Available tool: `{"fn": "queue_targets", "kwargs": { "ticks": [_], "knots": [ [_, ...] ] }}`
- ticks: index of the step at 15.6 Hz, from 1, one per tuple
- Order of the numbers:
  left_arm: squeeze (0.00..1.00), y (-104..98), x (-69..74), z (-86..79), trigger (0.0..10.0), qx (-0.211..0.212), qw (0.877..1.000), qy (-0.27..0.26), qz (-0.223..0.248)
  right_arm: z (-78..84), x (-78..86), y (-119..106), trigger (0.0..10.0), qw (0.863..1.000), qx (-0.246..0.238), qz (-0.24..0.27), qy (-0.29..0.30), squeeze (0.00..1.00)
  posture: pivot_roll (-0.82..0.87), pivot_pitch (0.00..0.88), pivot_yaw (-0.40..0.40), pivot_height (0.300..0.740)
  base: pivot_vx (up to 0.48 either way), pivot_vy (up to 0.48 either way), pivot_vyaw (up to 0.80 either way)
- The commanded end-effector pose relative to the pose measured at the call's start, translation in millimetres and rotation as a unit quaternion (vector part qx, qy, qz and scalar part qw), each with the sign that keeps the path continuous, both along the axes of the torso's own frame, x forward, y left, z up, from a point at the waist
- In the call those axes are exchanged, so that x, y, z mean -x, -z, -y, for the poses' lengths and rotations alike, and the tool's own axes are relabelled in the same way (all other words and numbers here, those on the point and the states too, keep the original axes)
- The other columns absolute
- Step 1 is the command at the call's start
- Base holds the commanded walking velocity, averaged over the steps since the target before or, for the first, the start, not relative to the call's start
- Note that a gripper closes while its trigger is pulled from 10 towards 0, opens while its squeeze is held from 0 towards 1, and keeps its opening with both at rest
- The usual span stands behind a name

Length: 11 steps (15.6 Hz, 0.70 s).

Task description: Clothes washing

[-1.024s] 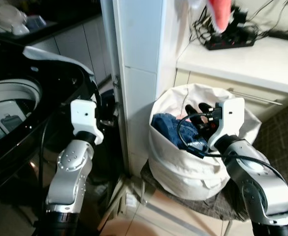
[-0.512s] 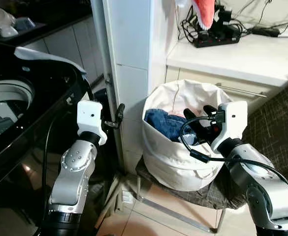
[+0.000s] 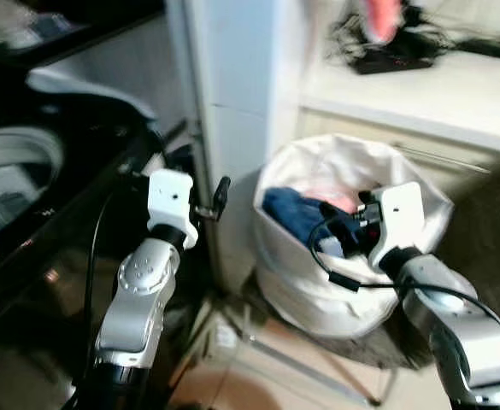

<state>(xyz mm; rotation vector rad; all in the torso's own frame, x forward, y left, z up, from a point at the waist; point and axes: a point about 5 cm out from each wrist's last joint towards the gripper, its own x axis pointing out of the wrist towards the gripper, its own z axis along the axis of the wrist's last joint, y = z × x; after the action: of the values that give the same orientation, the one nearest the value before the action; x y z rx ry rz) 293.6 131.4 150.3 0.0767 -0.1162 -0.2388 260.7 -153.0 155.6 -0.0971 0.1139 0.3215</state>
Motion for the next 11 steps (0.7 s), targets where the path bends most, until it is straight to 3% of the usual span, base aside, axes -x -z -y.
{"fn": "queue_targets", "kwargs": {
  "ticks": [1,11],
  "knots": [
    [0.0,-6.9,0.2,-1.8,10.0,-0.003,1.0,-0.004,0.016,-3.2,0.2,-3.9,10.0,1.0,0.003,0.008,-0.006,0.0,-0.05,0.0,0.032,0.74,0.322,0.0,0.8],
    [0.0,-6.9,0.2,-1.8,10.0,-0.003,1.0,-0.004,0.016,-3.2,0.2,-3.9,10.0,1.0,0.003,0.008,-0.006,0.0,-0.05,0.0,0.032,0.74,0.322,0.0,0.8]
  ]
}}
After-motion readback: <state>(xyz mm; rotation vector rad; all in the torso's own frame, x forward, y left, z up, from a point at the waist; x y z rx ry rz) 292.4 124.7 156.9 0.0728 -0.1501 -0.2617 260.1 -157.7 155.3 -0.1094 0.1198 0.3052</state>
